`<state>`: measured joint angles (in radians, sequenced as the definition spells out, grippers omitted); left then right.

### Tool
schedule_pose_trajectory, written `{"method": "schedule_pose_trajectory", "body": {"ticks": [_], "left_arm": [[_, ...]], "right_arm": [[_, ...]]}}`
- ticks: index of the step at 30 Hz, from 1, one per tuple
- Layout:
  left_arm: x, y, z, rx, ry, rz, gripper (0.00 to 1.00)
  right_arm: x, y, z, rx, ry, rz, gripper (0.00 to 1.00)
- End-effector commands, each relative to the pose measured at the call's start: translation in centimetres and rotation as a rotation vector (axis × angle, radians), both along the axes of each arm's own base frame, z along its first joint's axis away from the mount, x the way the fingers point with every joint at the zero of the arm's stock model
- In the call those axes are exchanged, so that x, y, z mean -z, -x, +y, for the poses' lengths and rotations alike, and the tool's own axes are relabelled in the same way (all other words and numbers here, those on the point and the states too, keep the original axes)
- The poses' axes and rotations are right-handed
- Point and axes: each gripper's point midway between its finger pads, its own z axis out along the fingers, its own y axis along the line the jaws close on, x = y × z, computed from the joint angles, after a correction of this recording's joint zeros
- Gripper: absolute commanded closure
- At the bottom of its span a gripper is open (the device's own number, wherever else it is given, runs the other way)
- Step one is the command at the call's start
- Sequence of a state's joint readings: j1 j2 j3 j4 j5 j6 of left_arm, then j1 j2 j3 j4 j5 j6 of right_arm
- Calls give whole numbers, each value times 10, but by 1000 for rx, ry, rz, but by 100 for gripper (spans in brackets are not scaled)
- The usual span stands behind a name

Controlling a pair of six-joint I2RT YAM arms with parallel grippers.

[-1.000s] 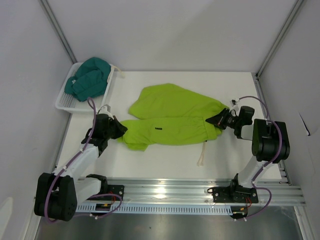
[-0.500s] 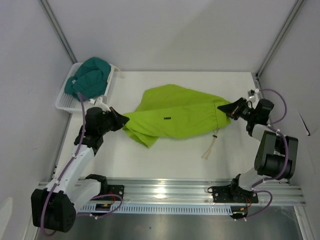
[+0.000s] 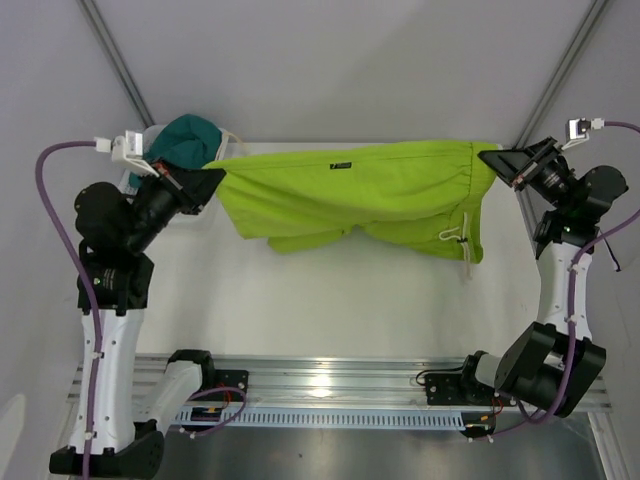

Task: Fold and stack the shorts
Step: Flatten the shorts out

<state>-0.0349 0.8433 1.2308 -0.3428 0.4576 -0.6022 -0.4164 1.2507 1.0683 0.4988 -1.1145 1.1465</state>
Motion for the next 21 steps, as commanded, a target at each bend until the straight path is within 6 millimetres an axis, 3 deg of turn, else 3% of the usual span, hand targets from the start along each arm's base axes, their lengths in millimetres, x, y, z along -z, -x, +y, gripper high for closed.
{"method": "schedule_pose_trajectory", "body": {"ticks": [1, 6, 13, 15, 17, 18, 21], "left_arm": [[-31, 19, 15, -33, -38, -74, 100], [-70, 40, 22, -68, -64, -204, 100], [-126, 78, 20, -81, -69, -384, 100], [-144, 94, 19, -86, -70, -426, 100], [-141, 97, 18, -80, -74, -384, 100], [-155, 114, 16, -78, -81, -424, 100], [-158, 142, 15, -88, -89, -454, 100]], "right_arm": [[-62, 22, -7, 25, -58, -103, 100], [-122, 59, -5, 40, 17, -322, 100], [-173, 98, 12, 60, 79, -509, 100], [-179, 104, 16, 59, 78, -511, 100], [-187, 118, 24, 52, 98, -535, 100], [-188, 120, 25, 54, 92, -517, 100], [-189, 139, 38, 84, 137, -519, 100]]}}
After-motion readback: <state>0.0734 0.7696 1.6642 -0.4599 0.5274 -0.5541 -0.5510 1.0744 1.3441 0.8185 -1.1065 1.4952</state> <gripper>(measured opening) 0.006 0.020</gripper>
